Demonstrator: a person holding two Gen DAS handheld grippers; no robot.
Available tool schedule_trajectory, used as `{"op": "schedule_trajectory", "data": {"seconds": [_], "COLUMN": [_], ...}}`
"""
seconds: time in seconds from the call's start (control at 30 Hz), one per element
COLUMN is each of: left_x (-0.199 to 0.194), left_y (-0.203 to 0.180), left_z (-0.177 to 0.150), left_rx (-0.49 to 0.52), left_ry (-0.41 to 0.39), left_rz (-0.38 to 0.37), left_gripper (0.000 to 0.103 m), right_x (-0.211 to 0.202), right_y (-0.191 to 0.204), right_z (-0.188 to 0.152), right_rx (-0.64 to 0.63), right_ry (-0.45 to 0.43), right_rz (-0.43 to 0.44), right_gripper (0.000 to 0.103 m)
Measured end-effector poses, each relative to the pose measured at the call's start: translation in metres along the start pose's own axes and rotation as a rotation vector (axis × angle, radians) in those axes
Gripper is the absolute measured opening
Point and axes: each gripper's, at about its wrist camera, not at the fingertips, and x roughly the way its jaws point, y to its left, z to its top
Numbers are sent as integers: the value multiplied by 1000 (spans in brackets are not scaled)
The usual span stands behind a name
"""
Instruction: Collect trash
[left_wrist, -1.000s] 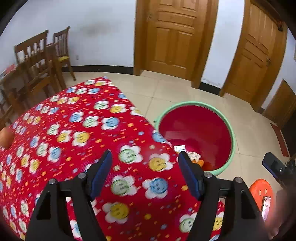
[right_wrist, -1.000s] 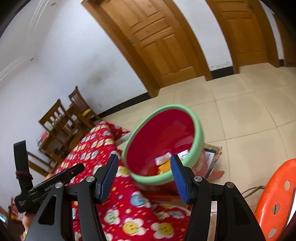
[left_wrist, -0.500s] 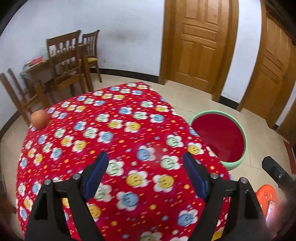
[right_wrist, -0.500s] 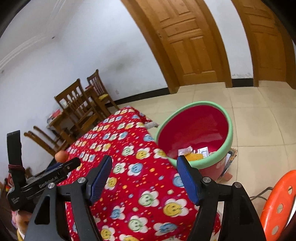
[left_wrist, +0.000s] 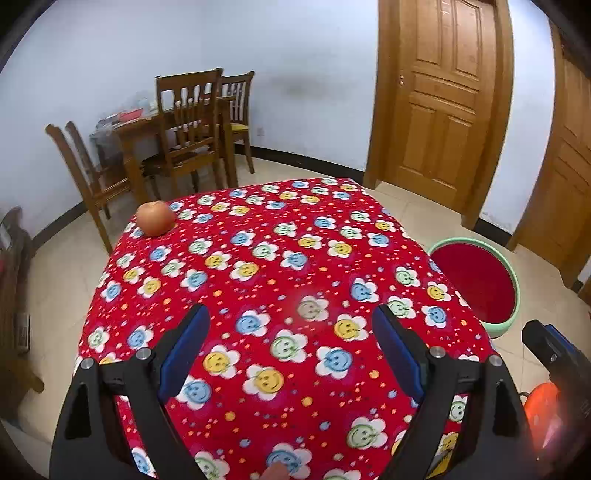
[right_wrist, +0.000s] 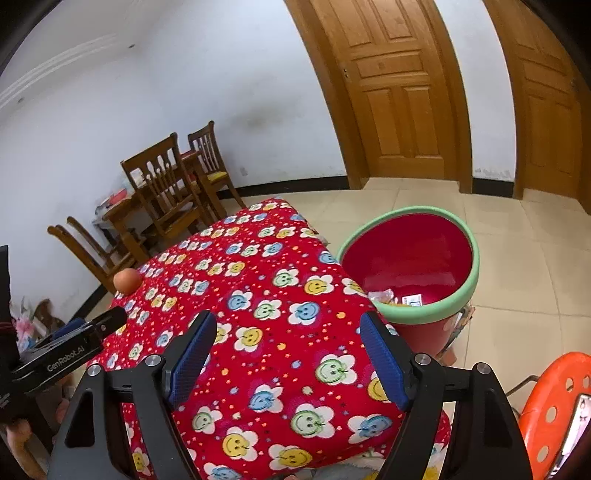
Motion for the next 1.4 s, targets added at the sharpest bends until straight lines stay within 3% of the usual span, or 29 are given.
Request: {"op": "schedule_trajectory", "data": {"seconds": [0.4,1.4], "left_x": [-16,-22], "left_y": [18,17], "left_z": [-5,-5], "left_rx": [-46,-48], "left_ry": [-17,-21], "left_rz": [41,27], "left_gripper": [88,88], "right_x": [-7,-7], "right_y": [17,16], "right_z": [-4,-5], "right_rx": [-52,-47], "right_ry": [-28,-22], "right_rz": [-15,-14], "right_gripper": [81,81]}}
